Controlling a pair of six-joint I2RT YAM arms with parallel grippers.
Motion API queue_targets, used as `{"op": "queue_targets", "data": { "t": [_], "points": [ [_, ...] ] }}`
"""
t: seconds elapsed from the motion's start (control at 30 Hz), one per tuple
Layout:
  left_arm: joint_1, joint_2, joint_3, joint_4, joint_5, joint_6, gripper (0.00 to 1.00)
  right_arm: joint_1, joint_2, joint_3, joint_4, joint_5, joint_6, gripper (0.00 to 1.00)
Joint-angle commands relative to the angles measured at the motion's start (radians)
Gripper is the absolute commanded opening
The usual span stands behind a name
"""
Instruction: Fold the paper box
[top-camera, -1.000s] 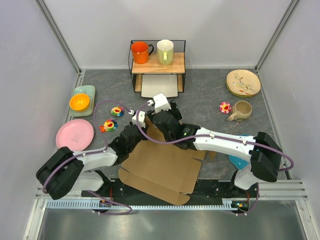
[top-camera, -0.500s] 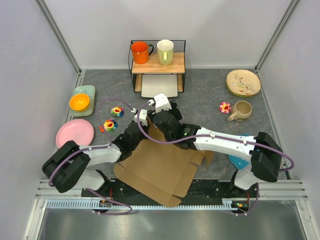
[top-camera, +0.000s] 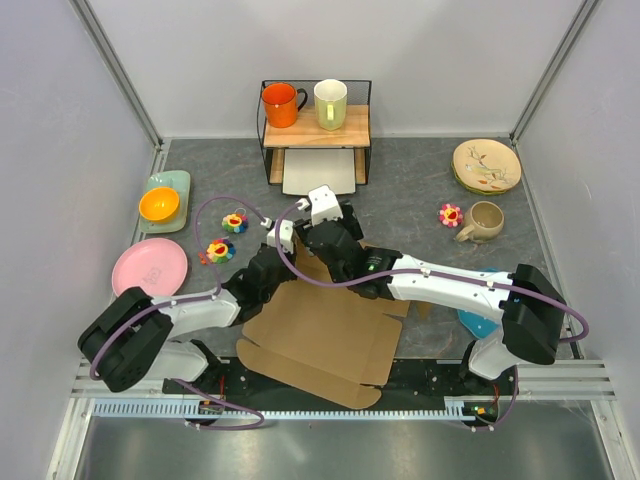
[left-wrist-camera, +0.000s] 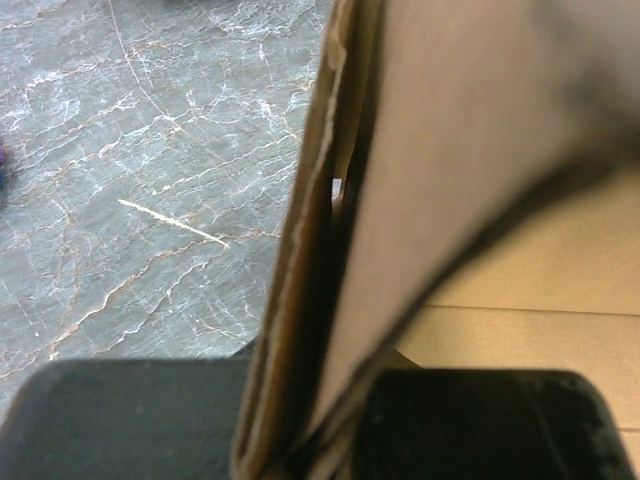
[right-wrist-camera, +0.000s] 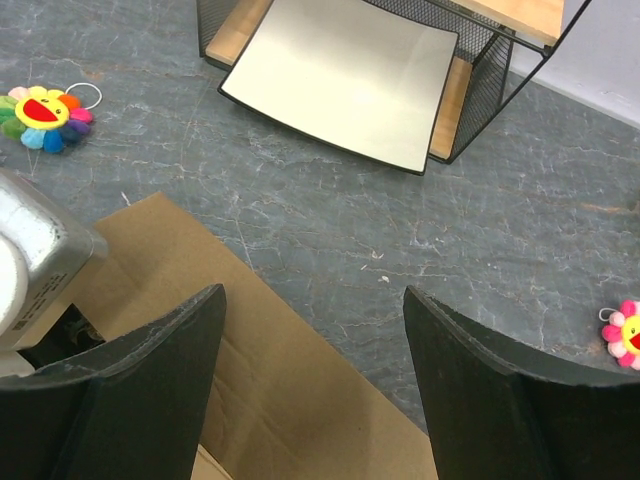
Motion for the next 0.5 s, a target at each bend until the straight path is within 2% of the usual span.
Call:
{"op": "queue_targets", "data": {
  "t": [0.0,0.03,0.1,0.2,0.3,0.47],
  "points": [
    [0.004,-0.013,0.047,-0.112,-0.061,-0.012,0.08,0.020,-0.013,-0.016,-0.084,-0.071,0.015,0.80],
    [0.004,0.001,0.060,-0.155,-0.061,-0.013,0.24,0.020,-0.016,-0.014,-0.085,-0.073,0.016,0.80],
    [0.004,0.013,0.077,-0.173,-0.088,-0.021,0.39,0.021,-0.013,-0.013,-0.085,-0.077,0.013,0.80],
    [0.004,0.005,0.071,-0.177,-0.116,-0.058,0.50,0.021,-0.006,-0.014,-0.084,-0.086,0.018,0.80],
    [0.004,-0.015,0.072,-0.178,-0.108,-0.075,0.54,0.021,-0.001,-0.016,-0.087,-0.088,0.016,0.80],
    [0.005,-0.064,0.084,-0.187,-0.104,-0.079,0.54,0.021,0.002,-0.016,-0.082,-0.083,0.007,0.80]
  ]
}}
